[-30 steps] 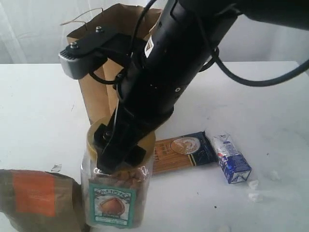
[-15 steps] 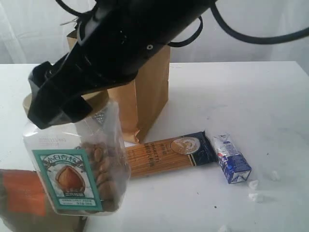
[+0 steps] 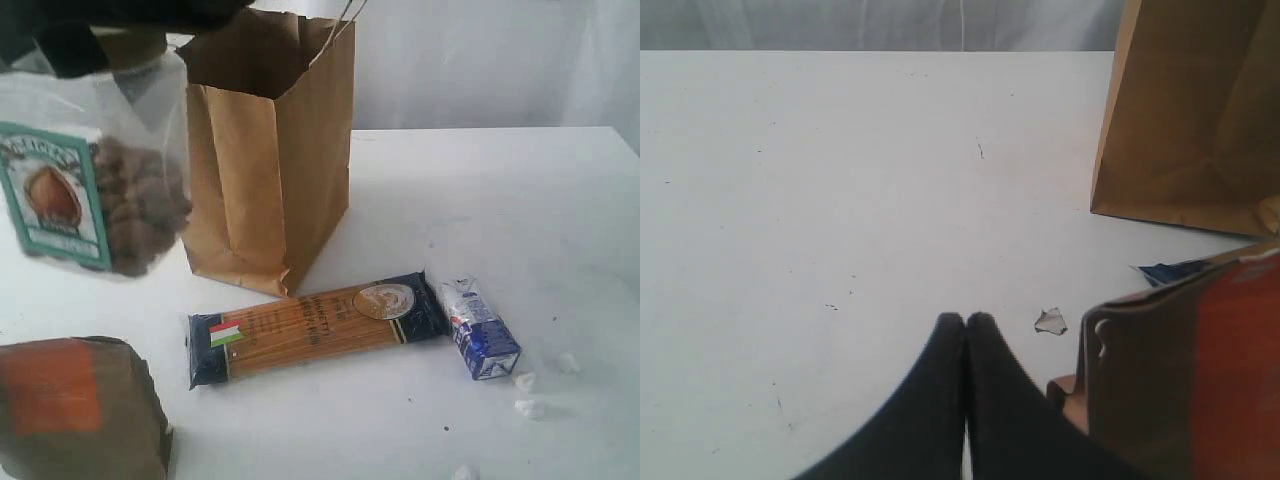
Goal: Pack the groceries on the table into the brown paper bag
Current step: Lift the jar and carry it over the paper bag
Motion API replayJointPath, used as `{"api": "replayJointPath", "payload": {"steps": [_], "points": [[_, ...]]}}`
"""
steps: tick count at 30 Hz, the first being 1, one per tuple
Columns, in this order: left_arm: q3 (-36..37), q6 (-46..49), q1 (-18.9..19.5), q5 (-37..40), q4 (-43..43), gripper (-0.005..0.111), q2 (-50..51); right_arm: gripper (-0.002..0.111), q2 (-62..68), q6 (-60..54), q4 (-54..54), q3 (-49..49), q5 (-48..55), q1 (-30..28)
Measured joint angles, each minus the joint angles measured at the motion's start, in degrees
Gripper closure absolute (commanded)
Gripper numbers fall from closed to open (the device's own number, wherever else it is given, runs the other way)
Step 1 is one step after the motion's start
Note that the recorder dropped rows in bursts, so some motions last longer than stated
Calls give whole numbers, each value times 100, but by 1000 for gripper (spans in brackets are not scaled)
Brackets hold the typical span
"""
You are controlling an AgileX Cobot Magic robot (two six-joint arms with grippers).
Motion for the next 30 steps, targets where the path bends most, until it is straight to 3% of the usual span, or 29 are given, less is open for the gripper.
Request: {"api": "replayJointPath", "payload": {"steps": [7, 14, 20, 30], "points": [[0, 0, 0, 0, 0, 107, 0, 54, 0, -82, 4, 0, -1766, 0], [0, 0, 0, 0, 0, 107, 0, 54, 0, -915, 26, 0, -3294, 0], [0, 0, 0, 0, 0, 107, 0, 54, 190, -1743, 65, -14, -4177, 0], [0, 0, 0, 0, 0, 107, 0, 54, 622, -1968, 99, 35, -4852, 0]]}}
